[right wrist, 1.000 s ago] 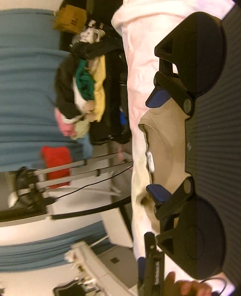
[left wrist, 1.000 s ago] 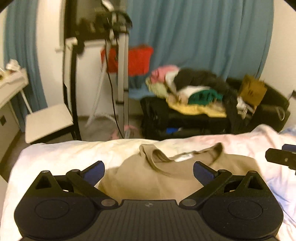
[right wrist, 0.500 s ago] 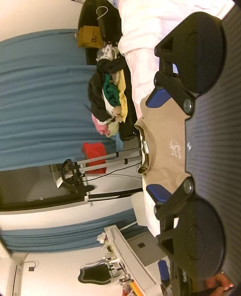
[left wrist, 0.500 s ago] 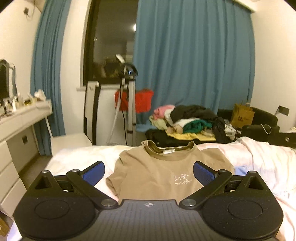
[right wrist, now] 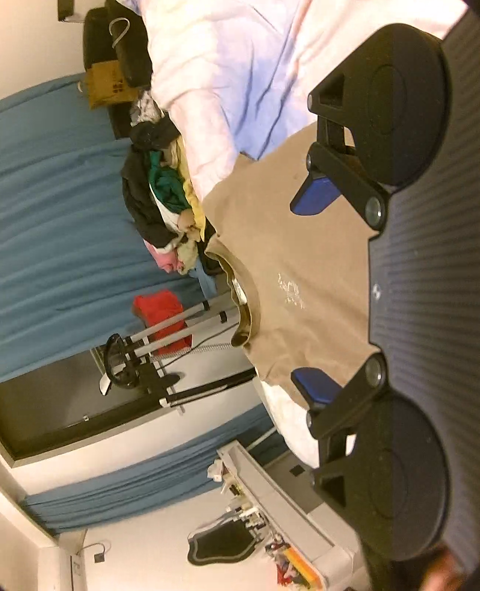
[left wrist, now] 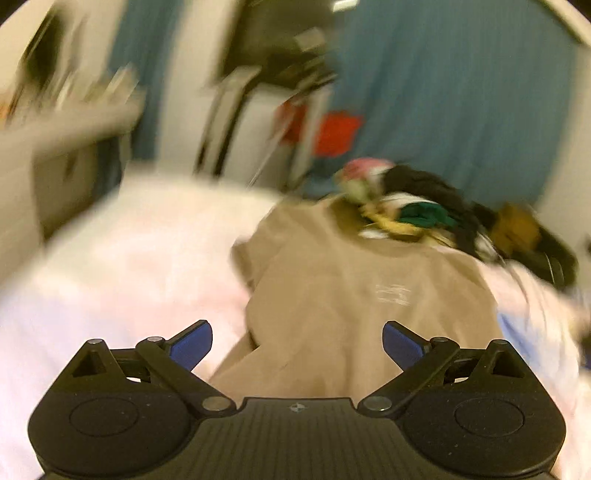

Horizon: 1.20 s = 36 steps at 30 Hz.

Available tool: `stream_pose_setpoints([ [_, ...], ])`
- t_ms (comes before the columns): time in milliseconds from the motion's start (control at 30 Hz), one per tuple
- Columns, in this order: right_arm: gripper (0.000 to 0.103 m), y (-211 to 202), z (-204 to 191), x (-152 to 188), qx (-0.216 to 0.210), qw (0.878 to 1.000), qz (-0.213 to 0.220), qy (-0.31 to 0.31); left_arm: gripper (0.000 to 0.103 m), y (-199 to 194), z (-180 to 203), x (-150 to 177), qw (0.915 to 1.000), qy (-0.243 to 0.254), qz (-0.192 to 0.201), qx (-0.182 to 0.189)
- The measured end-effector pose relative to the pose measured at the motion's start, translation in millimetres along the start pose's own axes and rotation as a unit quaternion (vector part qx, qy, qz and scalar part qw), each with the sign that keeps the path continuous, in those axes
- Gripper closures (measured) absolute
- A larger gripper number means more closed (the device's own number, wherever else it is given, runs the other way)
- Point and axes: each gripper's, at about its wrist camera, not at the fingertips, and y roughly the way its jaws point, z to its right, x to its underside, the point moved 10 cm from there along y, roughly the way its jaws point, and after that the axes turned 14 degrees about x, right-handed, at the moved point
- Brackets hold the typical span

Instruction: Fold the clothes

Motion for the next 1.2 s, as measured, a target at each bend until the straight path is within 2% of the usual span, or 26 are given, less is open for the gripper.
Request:
stream_pose_setpoints([
  [67,0.012,4.9,-2.4,2.9,-0.011,1.000,-0.007,0.003,0.006,23.3,-32.0,-8.6,0.9971,-0.076,-0.005,-0.005],
  [133,0.012,11.6,-5.7,12.5,-0.016,1.000,-0.019,-0.003,0.006,41.1,-60.3,-21.0,0.9920,-0.125,0.011,-0.009],
  [233,0.012,29.7,-7.9,21.2,-0.017,0.999,-0.037,-0.011,0.007,67.6,-93.3,-39.0,0.9818,-0.185,0.041,0.001],
  [300,0.012,43.3,-6.5,24.1,-0.018,0.999,-0.048,-0.008,0.015,88.1,-105.1,-49.2,0.9777,-0.204,0.048,0.013],
  [433,0.012,69.6,-2.4,28.1,-0.018,0.997,-0.069,0.012,0.019,122.7,-111.1,-72.2,0.9828,-0.174,0.057,0.021],
  [567,0.012,92.4,6.7,29.8,-0.018,0.995,-0.087,0.036,0.035,152.8,-91.2,-82.8,0.9944,-0.095,0.045,0.008],
  [633,0.012,101.7,13.3,29.3,-0.010,0.995,-0.092,0.047,0.057,167.4,-74.8,-81.7,0.9989,-0.039,0.023,-0.007],
  [667,0.012,106.2,16.7,29.0,-0.006,0.994,-0.095,0.053,0.093,173.7,-67.8,-80.6,0.9997,-0.007,0.007,-0.022],
  [700,0.012,109.7,21.1,28.5,-0.003,0.993,-0.098,0.062,0.098,180.0,-60.1,-81.0,0.9990,0.025,-0.006,-0.037],
  [733,0.012,112.2,26.0,28.4,-0.001,0.992,-0.102,0.073,0.099,183.7,-48.3,-82.9,0.9964,0.064,-0.010,-0.055],
  [767,0.012,114.3,30.9,28.3,0.000,0.991,-0.106,0.084,0.099,187.0,-35.5,-85.2,0.9918,0.104,-0.012,-0.072],
  [833,0.013,116.0,38.4,29.5,0.001,0.988,-0.114,0.102,0.099,187.9,0.2,-82.4,0.9777,0.195,-0.004,-0.077],
  [867,0.013,117.0,41.6,30.0,0.001,0.987,-0.118,0.109,0.099,191.4,23.9,-76.4,0.9641,0.254,0.002,-0.077],
  [900,0.013,117.9,44.9,30.6,0.001,0.986,-0.122,0.116,0.099,195.4,49.1,-69.3,0.9462,0.314,0.009,-0.077],
  [933,0.013,119.2,48.8,30.6,0.005,0.985,-0.123,0.125,0.099,202.5,76.3,-56.1,0.9229,0.379,0.014,-0.066],
  [1000,0.013,122.2,57.9,31.3,0.022,0.982,-0.125,0.141,0.099,216.1,119.1,-22.2,0.8878,0.459,0.003,-0.029],
  [1033,0.013,123.6,62.6,31.7,0.030,0.980,-0.126,0.149,0.099,225.9,134.7,-2.6,0.8752,0.484,-0.013,-0.010],
  [1100,0.013,125.5,70.8,32.0,0.043,0.979,-0.126,0.157,0.099,242.4,152.3,32.7,0.8600,0.507,-0.053,0.011],
  [1167,0.013,125.9,78.6,31.7,0.052,0.977,-0.126,0.166,0.097,252.7,159.2,55.1,0.8454,0.528,-0.080,0.014],
  [1200,0.013,125.7,81.4,31.0,0.054,0.976,-0.125,0.171,0.091,251.3,159.1,59.7,0.8437,0.530,-0.086,0.018],
])
